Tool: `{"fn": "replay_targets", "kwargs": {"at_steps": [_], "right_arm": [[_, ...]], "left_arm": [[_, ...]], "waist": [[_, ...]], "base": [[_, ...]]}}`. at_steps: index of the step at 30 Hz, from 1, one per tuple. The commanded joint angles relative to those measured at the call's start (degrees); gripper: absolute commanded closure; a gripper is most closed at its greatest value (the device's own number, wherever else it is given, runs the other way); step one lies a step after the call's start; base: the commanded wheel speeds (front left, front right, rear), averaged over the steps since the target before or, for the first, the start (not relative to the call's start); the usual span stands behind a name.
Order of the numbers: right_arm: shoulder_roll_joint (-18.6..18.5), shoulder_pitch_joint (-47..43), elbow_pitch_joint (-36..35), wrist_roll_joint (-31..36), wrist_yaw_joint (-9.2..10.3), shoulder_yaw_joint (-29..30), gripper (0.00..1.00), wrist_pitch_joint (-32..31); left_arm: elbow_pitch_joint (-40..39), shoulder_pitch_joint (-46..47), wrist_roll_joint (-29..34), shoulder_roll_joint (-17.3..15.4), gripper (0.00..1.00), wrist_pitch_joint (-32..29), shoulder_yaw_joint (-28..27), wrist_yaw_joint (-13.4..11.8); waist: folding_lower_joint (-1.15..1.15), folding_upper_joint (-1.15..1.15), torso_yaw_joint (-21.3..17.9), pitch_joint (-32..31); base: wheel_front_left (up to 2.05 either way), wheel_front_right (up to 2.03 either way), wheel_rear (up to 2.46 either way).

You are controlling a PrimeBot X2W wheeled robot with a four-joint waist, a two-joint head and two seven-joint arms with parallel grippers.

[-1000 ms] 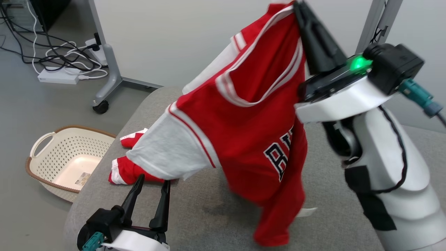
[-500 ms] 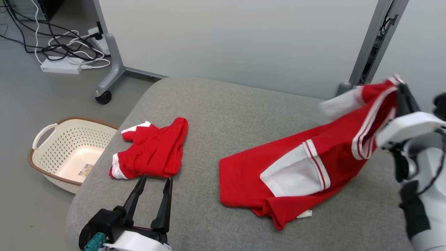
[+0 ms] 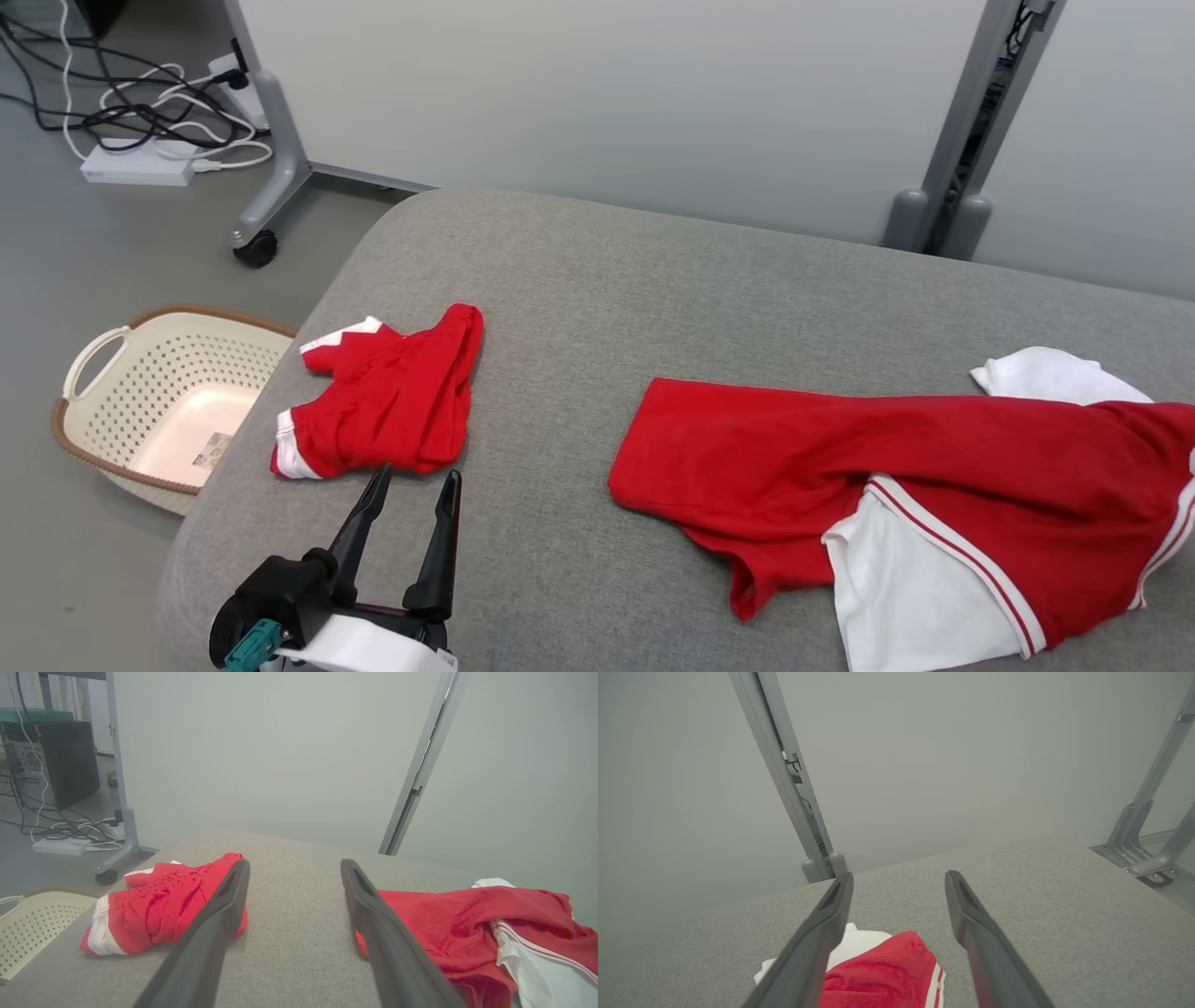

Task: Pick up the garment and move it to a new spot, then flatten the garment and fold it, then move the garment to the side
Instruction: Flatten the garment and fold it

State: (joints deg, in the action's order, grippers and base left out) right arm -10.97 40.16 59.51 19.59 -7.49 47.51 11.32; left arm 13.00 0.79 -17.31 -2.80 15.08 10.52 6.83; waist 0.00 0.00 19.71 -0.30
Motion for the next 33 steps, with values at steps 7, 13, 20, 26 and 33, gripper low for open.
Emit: {"fn": "replay_targets", "kwargs": {"at_steps": [7, 13, 20, 26, 33], "right_arm": [[3.96, 3.07, 0.22, 3.8, 0.0, -0.01, 0.0, 2.7], [6.9, 3.36, -5.15, -4.69, 0.0, -14.76, 0.0, 3.99], [6.52, -14.04, -31.61, -22.13, 0.01, -37.77, 0.0, 3.87], [4.63, -29.58, -50.45, -25.31, 0.0, -44.23, 0.0, 3.87], [5.8, -38.44, -56.47, -26.9, 0.01, -45.61, 0.0, 3.88]], "left_arm": [[-0.32, 0.92, -0.09, -0.19, 0.0, 0.07, -0.49, -0.24], [-1.34, 0.4, 0.02, -0.16, 0.0, 0.07, -1.13, -0.66], [-2.88, 0.21, 0.03, -0.18, 0.0, 0.07, -2.11, -1.04], [-3.16, -0.44, -0.05, -0.19, 0.0, 0.07, -2.36, -1.37], [-1.96, -1.43, -0.16, -0.19, 0.0, 0.07, -2.45, -1.55]], "waist": [[0.0, 0.0, -2.83, -1.64], [0.0, 0.0, -5.52, -3.39], [0.0, 0.0, -8.03, -4.75], [0.0, 0.0, -9.43, -5.25], [0.0, 0.0, -10.69, -5.45]], "base": [[0.0, 0.0, 0.0], [0.0, 0.0, 0.0], [0.0, 0.0, 0.0], [0.0, 0.0, 0.0], [0.0, 0.0, 0.0]]}}
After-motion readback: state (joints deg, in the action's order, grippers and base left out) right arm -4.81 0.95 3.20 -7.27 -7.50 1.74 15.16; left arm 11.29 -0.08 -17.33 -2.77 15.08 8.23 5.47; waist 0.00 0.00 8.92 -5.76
